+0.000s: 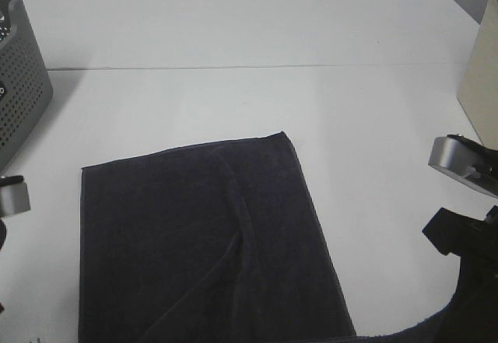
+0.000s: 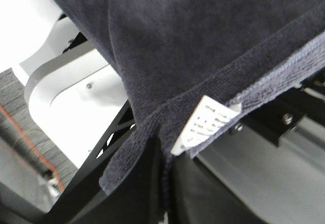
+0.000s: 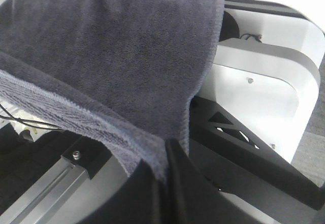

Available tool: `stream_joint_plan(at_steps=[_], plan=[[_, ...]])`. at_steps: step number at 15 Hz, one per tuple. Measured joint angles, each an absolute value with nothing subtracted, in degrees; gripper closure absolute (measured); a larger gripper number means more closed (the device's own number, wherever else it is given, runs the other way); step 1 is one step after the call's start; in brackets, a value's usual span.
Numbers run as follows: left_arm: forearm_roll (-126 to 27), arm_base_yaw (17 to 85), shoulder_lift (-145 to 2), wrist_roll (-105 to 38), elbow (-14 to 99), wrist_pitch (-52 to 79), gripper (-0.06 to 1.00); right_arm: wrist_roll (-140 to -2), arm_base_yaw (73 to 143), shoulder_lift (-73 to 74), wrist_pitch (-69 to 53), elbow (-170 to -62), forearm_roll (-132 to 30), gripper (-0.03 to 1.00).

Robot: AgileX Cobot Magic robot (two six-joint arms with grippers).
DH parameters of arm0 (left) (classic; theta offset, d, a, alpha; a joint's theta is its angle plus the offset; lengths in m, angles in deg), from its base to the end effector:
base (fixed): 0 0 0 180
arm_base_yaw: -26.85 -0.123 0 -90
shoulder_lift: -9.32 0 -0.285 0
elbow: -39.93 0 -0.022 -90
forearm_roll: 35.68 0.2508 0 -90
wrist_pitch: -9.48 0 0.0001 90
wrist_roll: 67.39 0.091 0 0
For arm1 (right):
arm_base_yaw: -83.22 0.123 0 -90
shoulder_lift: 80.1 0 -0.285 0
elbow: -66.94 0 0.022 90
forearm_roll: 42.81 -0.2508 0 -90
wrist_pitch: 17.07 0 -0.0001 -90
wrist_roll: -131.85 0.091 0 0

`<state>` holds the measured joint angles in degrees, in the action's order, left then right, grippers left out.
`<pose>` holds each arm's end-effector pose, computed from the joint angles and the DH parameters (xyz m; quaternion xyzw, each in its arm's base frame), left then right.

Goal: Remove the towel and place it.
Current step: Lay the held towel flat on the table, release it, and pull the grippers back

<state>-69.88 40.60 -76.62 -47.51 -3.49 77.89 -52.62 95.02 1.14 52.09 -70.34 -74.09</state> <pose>0.1529 -0.0864 0.1899 -0.1304 -0.9471 0.2609 0.1339 0.1506 0.0766 0.2045 0.0126 -0.9646 -0.2318 0.1251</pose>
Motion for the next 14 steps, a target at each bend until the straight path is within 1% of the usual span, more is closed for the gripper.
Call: stream_joint_plan(at_steps=[1, 3, 5, 7, 8, 14], plan=[[-68.3, 44.0, -77.9, -47.3, -3.5, 77.7, 0.94, -53.5, 95.0, 2.4, 51.9, -70.3, -74.1, 0.96], [-67.4, 48.6, -80.2, -47.3, -3.1, 77.4, 0.94, -54.7, 95.0, 4.2, 50.7, -70.3, -73.5, 0.96], [-65.8, 53.0, -83.6, -49.8, 0.1, 75.9, 0.94, -54.9, 94.9, 4.6, 49.5, -70.3, -71.5, 0.96], [-65.5, 53.6, -84.2, -50.4, 0.6, 75.8, 0.94, -54.9, 94.8, 4.8, 49.1, -70.2, -71.1, 0.96], [-64.6, 56.5, -87.2, -51.4, 2.5, 75.5, 0.94, -55.1, 94.8, 5.2, 48.2, -70.2, -70.2, 0.96], [-64.8, 62.8, -92.0, -51.7, 5.1, 74.6, 0.94, -56.3, 94.8, 5.2, 46.7, -70.2, -68.2, 0.96]])
